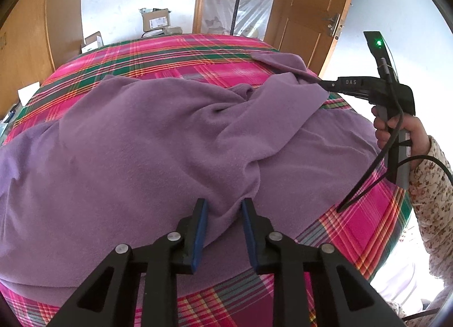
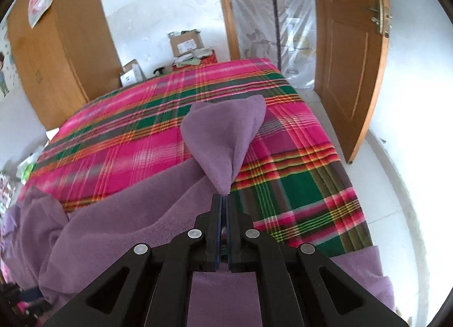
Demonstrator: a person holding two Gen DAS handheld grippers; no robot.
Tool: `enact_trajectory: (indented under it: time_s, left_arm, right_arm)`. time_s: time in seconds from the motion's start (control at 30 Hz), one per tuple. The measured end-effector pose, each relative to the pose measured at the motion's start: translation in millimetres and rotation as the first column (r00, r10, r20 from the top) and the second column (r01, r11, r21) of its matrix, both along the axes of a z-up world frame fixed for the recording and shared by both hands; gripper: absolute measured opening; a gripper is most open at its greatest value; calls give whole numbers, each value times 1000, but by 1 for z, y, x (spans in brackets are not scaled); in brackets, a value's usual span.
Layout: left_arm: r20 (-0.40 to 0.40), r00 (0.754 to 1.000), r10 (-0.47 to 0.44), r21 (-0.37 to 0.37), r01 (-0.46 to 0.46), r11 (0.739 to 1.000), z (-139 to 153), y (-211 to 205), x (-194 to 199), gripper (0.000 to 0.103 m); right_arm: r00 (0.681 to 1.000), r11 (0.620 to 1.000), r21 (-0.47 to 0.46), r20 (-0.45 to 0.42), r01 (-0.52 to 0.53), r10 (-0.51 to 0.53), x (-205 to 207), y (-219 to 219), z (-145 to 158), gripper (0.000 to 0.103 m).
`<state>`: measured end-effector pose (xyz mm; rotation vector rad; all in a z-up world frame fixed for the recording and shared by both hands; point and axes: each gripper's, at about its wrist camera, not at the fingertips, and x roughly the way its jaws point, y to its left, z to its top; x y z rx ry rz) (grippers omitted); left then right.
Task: Fold clothes
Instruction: 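Lift the purple fabric edge with the right gripper and pull it across the bed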
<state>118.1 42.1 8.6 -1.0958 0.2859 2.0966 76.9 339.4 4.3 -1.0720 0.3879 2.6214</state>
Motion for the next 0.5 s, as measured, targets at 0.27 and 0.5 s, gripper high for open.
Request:
enact_trajectory:
  time_s: [0.27,0.5]
  left_arm:
    - [1,1000,5,-10,-5,1000,0,2,0,26]
    - [3,1000,9,-18,-9,1000,0,5,-1,26]
  right_arm:
    - [998,994,106,56,-25,19,-21,-2,-6,28]
    - [994,989,142,103,-37,22,-46,3,-12,29]
